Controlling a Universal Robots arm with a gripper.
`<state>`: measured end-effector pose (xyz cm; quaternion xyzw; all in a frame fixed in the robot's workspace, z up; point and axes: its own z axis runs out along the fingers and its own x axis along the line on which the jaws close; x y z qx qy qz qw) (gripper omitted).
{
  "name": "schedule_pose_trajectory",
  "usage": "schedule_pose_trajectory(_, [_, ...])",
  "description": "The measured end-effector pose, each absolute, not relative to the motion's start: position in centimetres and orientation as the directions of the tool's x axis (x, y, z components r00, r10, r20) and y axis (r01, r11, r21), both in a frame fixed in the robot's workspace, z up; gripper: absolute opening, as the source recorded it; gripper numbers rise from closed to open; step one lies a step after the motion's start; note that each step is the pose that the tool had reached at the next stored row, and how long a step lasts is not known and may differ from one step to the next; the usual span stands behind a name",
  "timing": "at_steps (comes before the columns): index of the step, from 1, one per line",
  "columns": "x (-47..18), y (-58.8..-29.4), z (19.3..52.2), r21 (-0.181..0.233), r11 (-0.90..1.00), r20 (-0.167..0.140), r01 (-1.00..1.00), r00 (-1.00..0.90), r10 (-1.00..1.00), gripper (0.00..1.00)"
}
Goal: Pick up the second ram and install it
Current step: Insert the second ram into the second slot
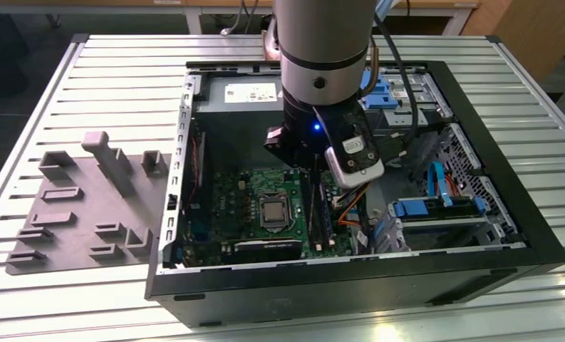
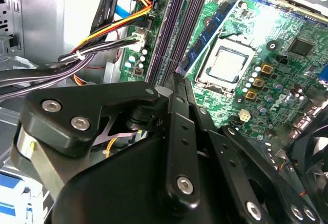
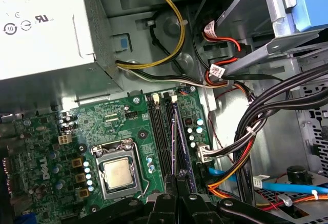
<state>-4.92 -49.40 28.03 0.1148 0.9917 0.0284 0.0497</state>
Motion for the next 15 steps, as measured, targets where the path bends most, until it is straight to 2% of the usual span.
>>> schedule_pose_trajectory(15, [-4.92,-49.4,27.7,0.068,0.972,-0.092,0.224,-0.969,0.23,0.12])
